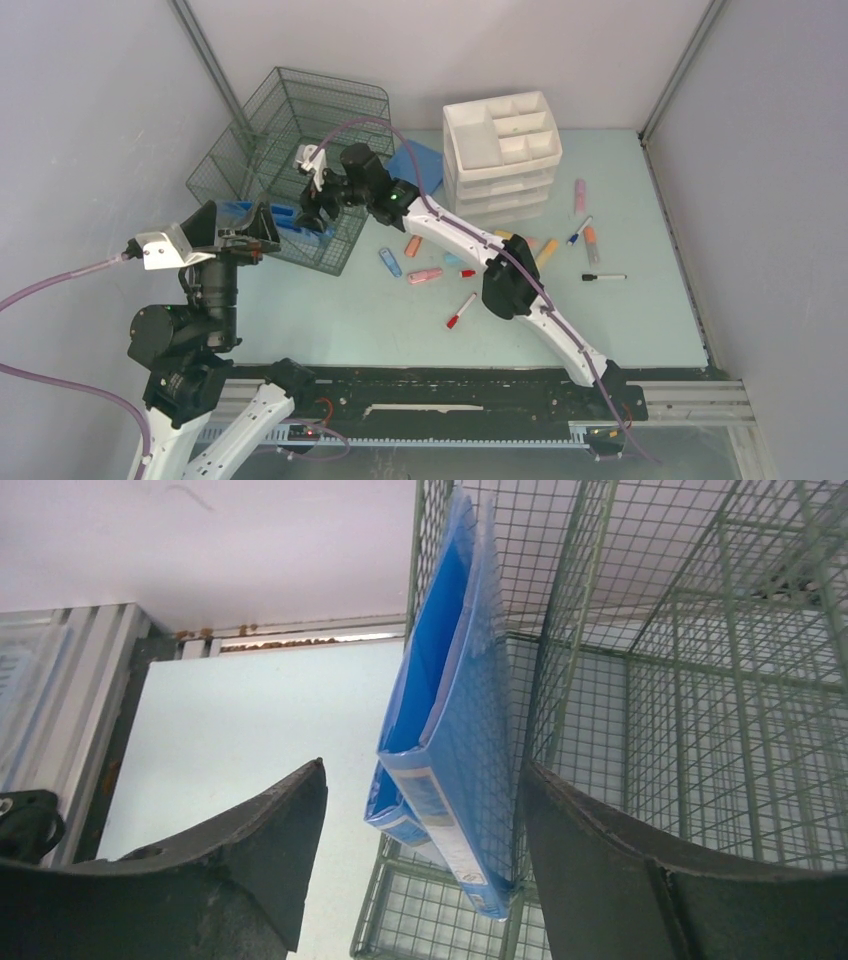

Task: Organize the desk
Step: Place the folder in the storage box.

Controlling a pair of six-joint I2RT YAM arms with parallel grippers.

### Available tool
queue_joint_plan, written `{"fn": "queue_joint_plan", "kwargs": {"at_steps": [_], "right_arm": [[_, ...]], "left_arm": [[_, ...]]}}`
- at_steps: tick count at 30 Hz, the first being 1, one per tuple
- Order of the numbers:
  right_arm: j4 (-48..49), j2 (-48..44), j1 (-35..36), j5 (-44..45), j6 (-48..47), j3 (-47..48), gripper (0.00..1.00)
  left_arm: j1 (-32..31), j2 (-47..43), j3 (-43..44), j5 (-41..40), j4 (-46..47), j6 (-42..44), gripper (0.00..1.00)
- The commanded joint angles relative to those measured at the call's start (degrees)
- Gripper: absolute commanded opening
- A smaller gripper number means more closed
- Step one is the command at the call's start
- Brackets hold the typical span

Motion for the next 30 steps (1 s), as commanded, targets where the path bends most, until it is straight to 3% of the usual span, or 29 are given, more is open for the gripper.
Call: {"fn": "queue_joint_plan", "kwargs": {"at_steps": [1,7,20,26,30], "right_arm": [[4.02,0.05,0.77,4.71,-1.64,2.45,0.75],[5.06,1.68,1.59,4.12,-4.18,3.40,0.59],[5.85,2.08,1.52,3.04,-4.94,2.65,0.59],[7.96,3.26,1.80,2.12,-6.46,2.11,0.44],[9.24,3.52,2.02,1.37,-7.90,1.76,0.38]], "left_arm": [[0.61,-0.06,-0.40,1.00,1.42,-0.70,1.00],[0.74,0.28,-0.47,1.24,1.09,-0.64,1.00],[1.71,0.52,-0.85,2.15,1.16,-0.99,1.00],[1.84,0.52,-0.95,1.80,1.17,-0.99,1.00],[2.08,0.76,-0.91,1.91,1.17,-0.81,1.00]]}}
